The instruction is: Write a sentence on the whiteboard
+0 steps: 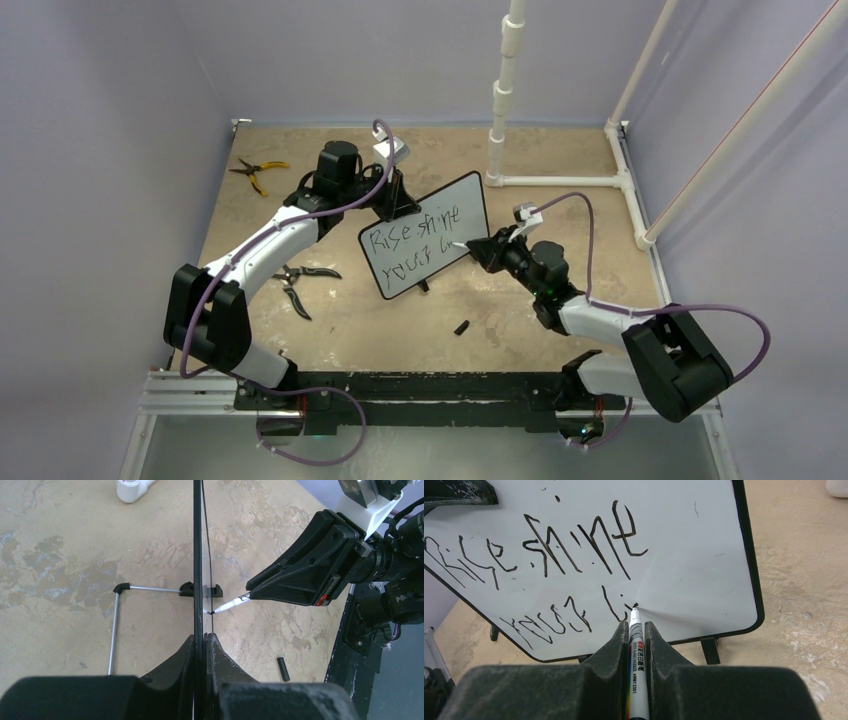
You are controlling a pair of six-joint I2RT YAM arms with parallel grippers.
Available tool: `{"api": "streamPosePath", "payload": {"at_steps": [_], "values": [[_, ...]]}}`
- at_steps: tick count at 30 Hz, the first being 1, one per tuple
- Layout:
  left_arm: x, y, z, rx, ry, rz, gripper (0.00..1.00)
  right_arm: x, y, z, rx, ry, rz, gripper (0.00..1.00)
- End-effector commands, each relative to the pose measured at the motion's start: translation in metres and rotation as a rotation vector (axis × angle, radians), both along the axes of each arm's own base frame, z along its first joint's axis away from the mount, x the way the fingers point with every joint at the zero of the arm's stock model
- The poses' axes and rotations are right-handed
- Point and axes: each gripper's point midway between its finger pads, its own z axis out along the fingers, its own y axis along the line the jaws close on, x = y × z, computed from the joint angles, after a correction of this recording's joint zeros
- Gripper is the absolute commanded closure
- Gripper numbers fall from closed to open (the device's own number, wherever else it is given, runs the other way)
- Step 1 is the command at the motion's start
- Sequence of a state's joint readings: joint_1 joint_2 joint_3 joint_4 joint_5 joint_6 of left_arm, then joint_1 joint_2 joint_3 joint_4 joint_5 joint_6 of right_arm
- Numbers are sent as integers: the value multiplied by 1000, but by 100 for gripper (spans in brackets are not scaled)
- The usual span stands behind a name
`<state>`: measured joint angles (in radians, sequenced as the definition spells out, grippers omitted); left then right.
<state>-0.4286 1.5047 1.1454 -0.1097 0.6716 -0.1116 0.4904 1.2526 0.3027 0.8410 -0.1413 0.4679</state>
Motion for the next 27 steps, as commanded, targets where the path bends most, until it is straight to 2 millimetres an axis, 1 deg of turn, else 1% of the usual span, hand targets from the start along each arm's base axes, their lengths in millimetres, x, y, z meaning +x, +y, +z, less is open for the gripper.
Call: {"api": "streamPosePath", "payload": {"at_steps": [1, 5, 10, 13, 20, 27], "values": [[-11, -7, 14, -38, -34, -55, 100, 2, 1, 2, -5, -17, 6, 100], [-11, -7, 14, -39, -33, -54, 100, 0, -2, -2, -12, -2, -3, 100], [-11, -7, 14, -40, -34, -55, 100, 4, -9, -7, -30, 17, -53, 100], [-11, -7, 15, -40, -35, -55, 100, 6, -12, -6, -33, 16, -69, 100], [-11, -7, 15, -41, -38, -55, 100, 14, -12, 6, -32, -14, -85, 100], [-11, -7, 15, -42, -36, -55, 100, 19, -9, 30, -2, -71, -85, 100]]}}
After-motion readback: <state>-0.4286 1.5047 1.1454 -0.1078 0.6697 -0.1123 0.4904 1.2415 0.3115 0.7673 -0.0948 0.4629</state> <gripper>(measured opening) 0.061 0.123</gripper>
